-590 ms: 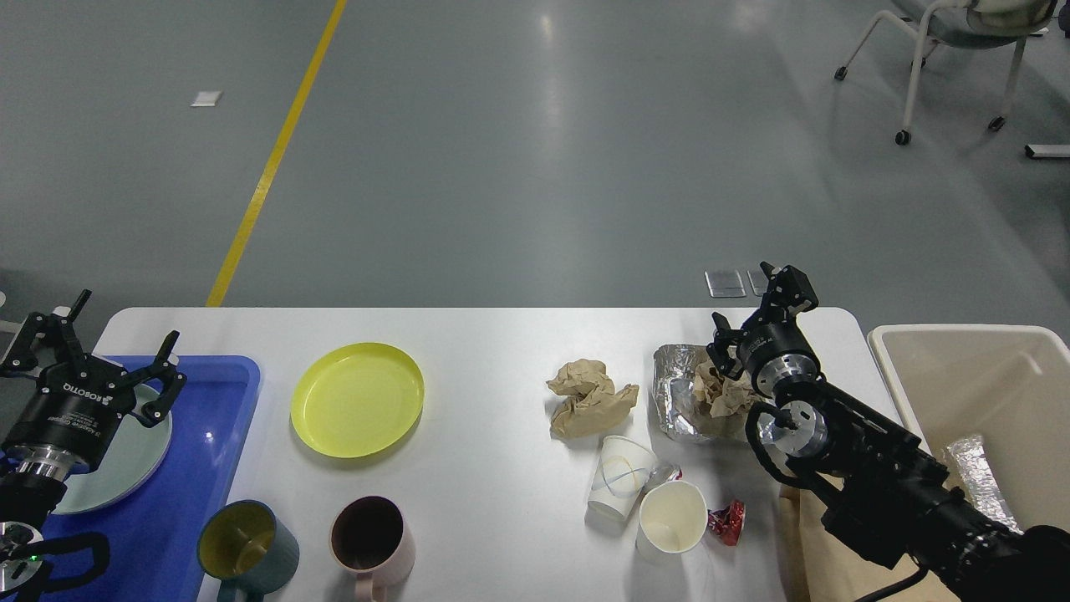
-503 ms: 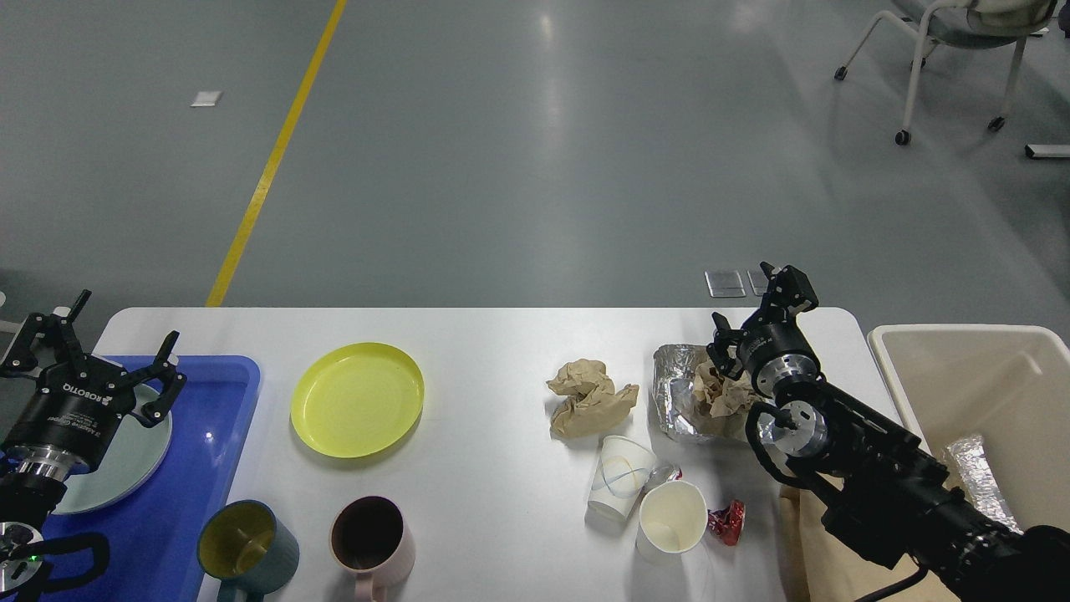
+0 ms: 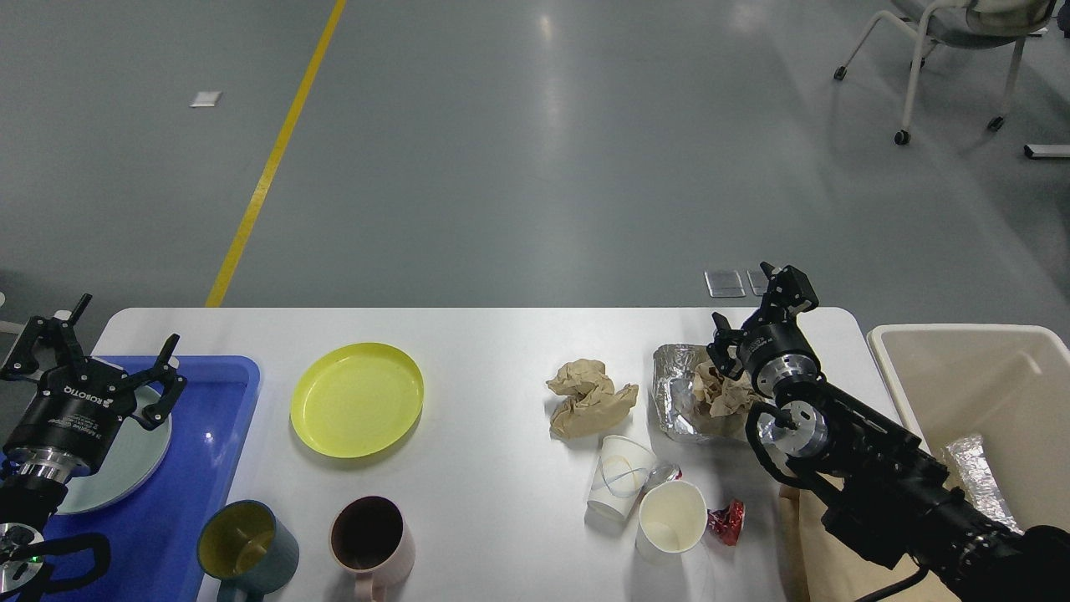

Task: Tidy desktop
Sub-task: 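Raise the left gripper up from the blue tray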

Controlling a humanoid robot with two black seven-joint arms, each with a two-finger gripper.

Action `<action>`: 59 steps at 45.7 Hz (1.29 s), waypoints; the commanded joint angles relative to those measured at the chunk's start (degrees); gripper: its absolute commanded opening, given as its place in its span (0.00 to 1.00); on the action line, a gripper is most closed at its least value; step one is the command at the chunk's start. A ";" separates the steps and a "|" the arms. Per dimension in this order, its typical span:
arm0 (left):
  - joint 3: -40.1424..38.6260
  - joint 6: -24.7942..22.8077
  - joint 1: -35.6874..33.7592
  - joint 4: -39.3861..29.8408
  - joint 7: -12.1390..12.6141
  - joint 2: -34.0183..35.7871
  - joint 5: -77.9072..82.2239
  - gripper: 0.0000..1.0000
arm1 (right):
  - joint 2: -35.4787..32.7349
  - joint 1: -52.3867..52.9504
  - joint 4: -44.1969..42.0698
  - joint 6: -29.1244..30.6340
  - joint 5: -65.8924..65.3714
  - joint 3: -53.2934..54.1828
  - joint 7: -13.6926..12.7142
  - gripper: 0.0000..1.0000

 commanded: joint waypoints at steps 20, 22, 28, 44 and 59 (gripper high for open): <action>7.55 0.07 -1.75 -0.03 0.34 6.99 0.18 0.97 | -0.04 0.06 0.00 0.00 -0.06 -0.02 -0.04 1.00; 12.90 0.42 -3.67 -0.03 0.15 12.61 -0.09 0.97 | -0.04 -0.03 0.00 0.00 0.02 -0.02 0.05 1.00; 29.15 0.60 -13.86 0.14 0.33 24.30 -0.18 0.97 | 0.04 -0.03 0.00 0.00 0.02 -0.02 -0.04 1.00; 96.64 -4.05 -64.55 0.32 0.06 35.48 0.00 0.97 | -0.05 -0.03 0.00 0.00 0.02 0.07 -0.04 1.00; 149.92 -4.32 -97.19 -0.12 0.07 13.17 0.00 0.97 | 0.04 -0.03 0.00 0.00 0.02 0.07 0.05 1.00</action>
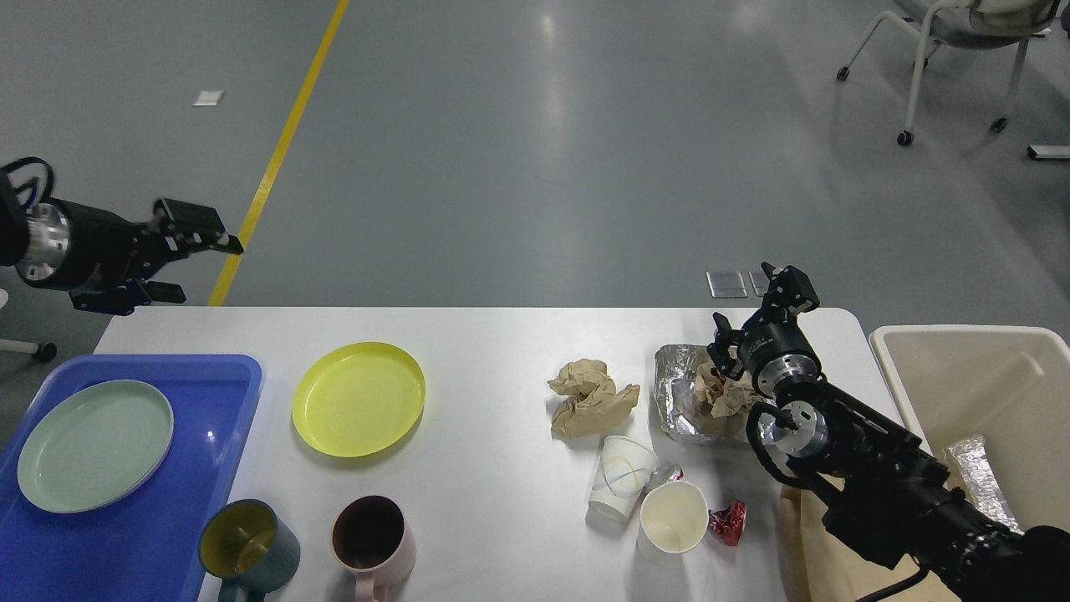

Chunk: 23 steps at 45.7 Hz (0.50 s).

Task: Tidy desktop
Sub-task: 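Raise the left gripper up from the blue tray, then lower the left gripper onto the pink mug near the tray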

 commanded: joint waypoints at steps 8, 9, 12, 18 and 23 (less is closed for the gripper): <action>18.95 -4.47 -18.04 -4.70 0.63 -21.39 0.01 0.97 | -0.01 -0.01 0.00 0.00 -0.07 -0.07 0.04 1.00; 19.73 -4.65 -19.72 -5.67 0.20 -22.27 0.01 0.97 | 0.08 -0.01 0.00 0.00 0.01 0.02 -0.05 1.00; 29.09 -4.22 -26.55 -10.84 -0.07 -25.26 -0.26 0.97 | 0.08 -0.01 0.00 0.00 0.01 -0.07 0.04 1.00; 33.28 -3.42 -35.19 -18.41 -0.16 -29.75 -2.80 0.97 | 0.08 -0.01 0.00 0.00 -0.07 0.02 0.04 1.00; 33.45 -3.24 -39.15 -23.07 0.37 -35.10 -4.74 0.97 | 0.08 -0.01 0.00 0.00 -0.07 -0.07 0.04 1.00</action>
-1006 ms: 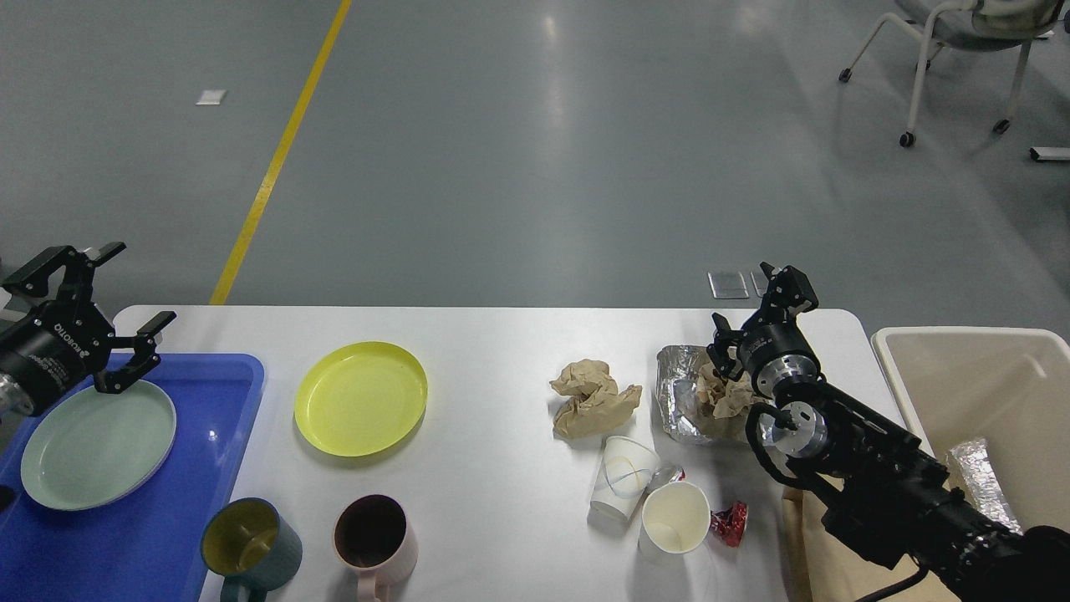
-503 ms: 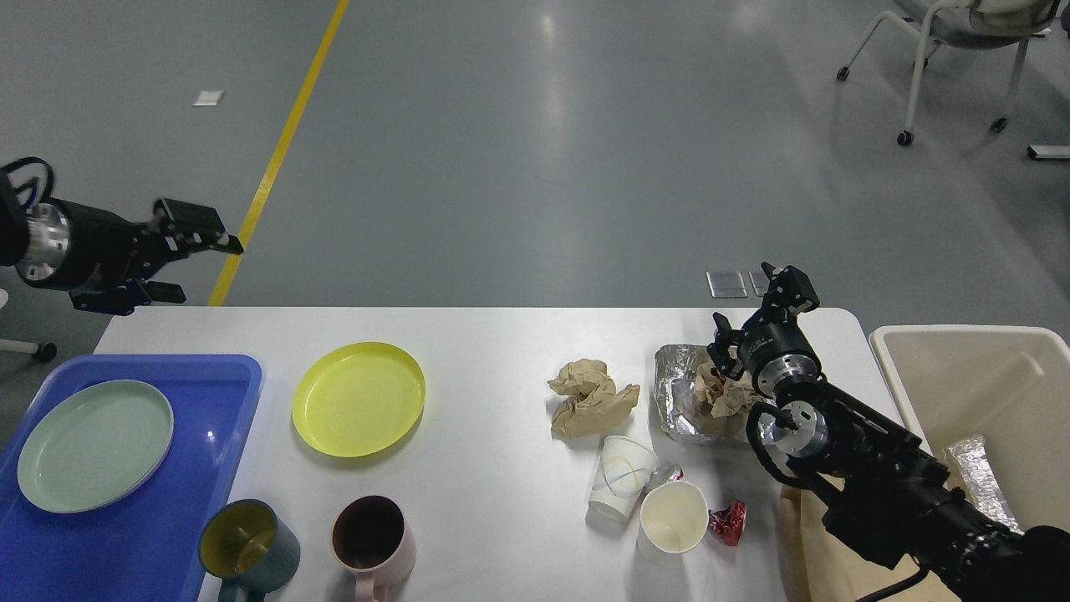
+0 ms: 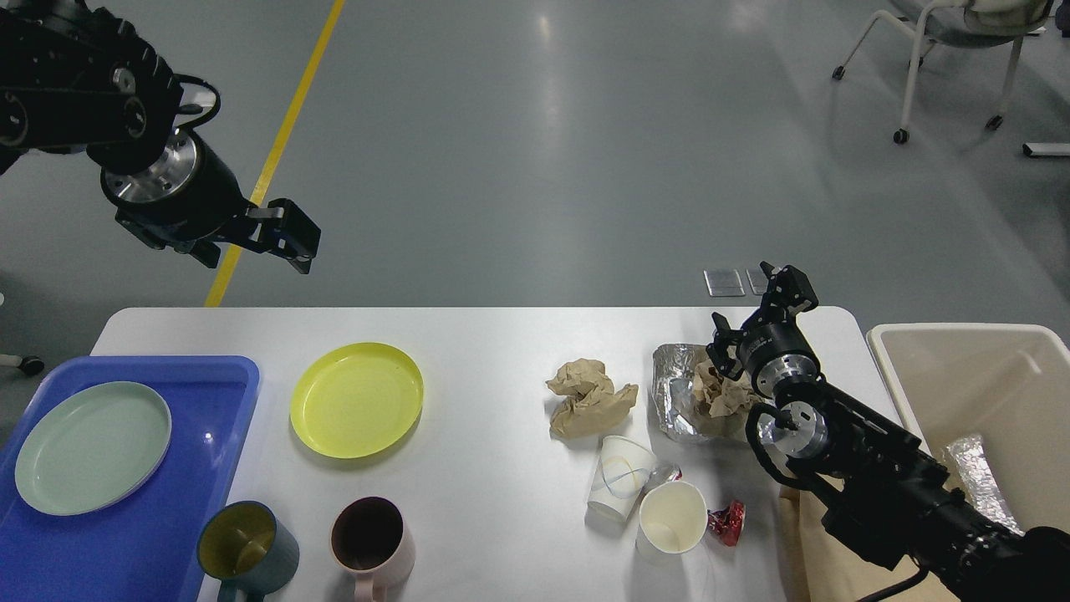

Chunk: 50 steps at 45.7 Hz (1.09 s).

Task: Tidy desktop
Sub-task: 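Lower the left gripper onto the pink mug near the tray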

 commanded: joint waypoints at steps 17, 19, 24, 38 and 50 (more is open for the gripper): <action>1.64 -10.08 -32.12 -24.47 0.78 -14.76 -21.52 0.97 | 0.02 0.01 0.00 0.00 0.00 -0.03 -0.03 1.00; 1.46 -12.98 -35.28 -25.52 0.78 -14.85 -23.19 0.97 | 0.02 0.01 0.00 0.00 -0.09 -0.03 0.06 1.00; 2.07 -16.77 -40.04 -26.85 0.78 -15.20 -26.45 0.93 | 0.02 0.01 0.00 0.00 0.00 -0.03 -0.03 1.00; 5.94 -17.81 -38.38 -25.88 1.05 -16.34 -27.42 0.95 | -0.07 0.01 0.00 0.00 0.00 0.05 -0.03 1.00; 5.15 -17.81 -22.48 -18.24 1.48 -15.99 -24.96 0.97 | -0.07 0.01 0.00 0.00 0.00 -0.03 -0.03 1.00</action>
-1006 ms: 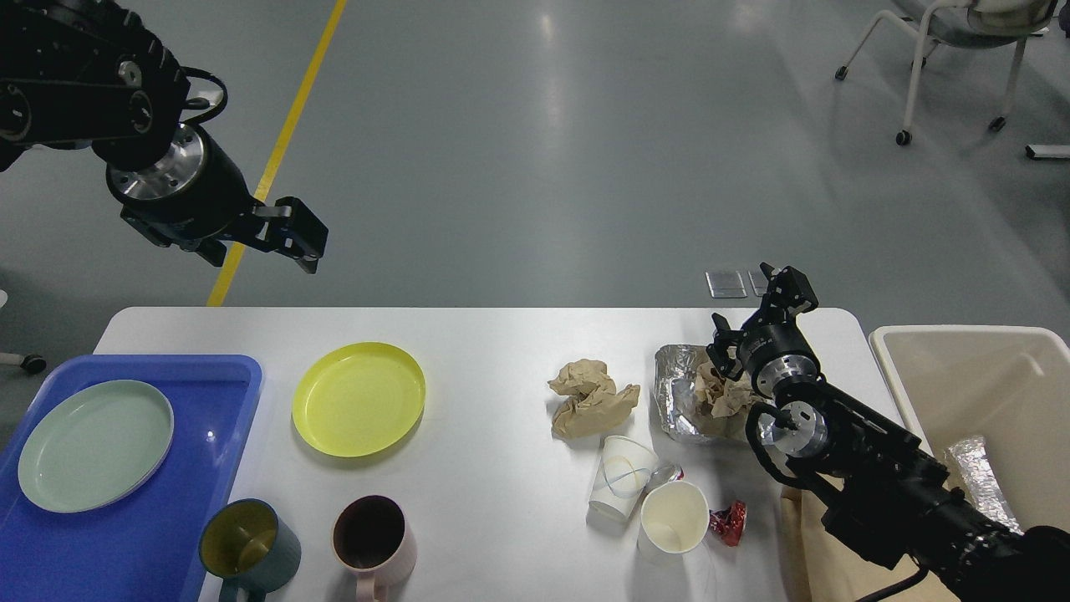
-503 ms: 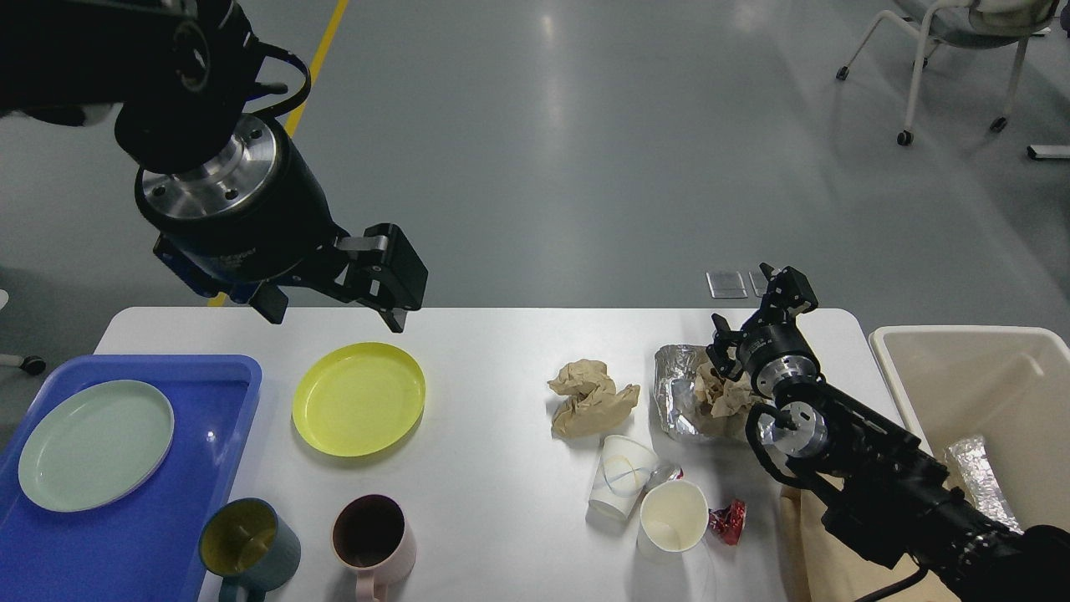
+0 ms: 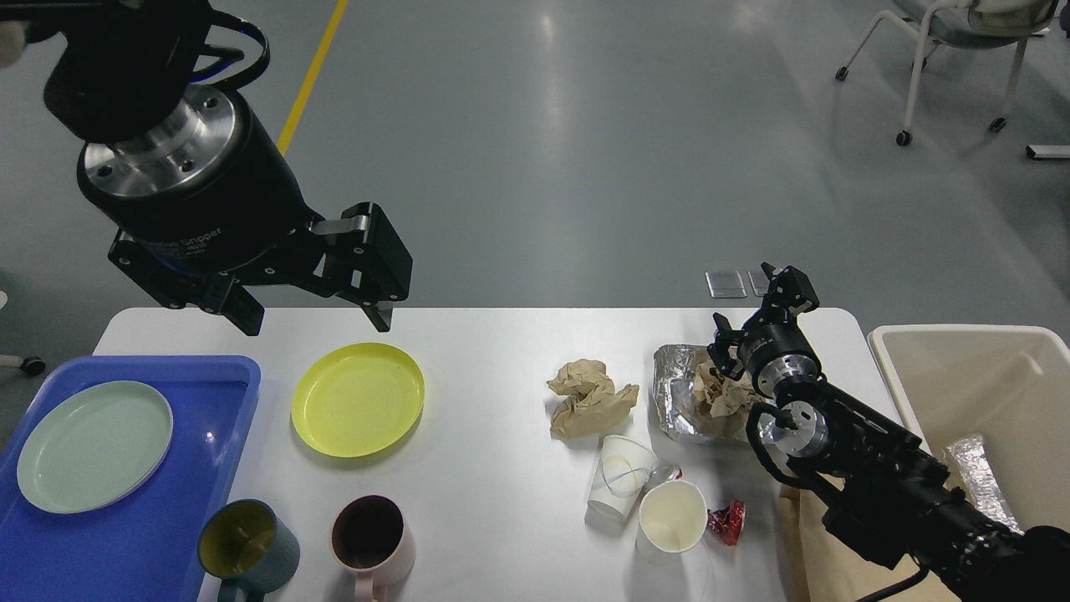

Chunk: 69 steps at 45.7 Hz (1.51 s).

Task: Tidy desktop
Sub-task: 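Lower the left gripper onto the pink mug near the tray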

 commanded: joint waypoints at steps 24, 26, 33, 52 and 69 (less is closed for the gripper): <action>-10.63 17.72 45.01 16.43 0.66 3.38 17.44 0.97 | 0.00 0.01 0.00 0.00 0.01 -0.05 -0.07 1.00; -10.46 18.69 48.00 18.10 0.66 2.85 17.61 0.97 | 0.00 0.01 0.00 0.00 -0.08 0.04 -0.07 1.00; -10.37 21.68 53.90 19.52 1.01 1.89 17.96 0.96 | 0.00 0.01 0.00 0.00 0.01 0.04 -0.07 1.00; -11.42 26.60 60.85 18.99 0.92 1.80 35.89 0.93 | 0.00 0.01 0.09 0.00 0.01 0.04 -0.07 1.00; -12.30 37.06 65.33 19.08 1.01 1.18 36.16 0.92 | 0.00 0.01 0.09 0.00 -0.08 0.04 0.02 1.00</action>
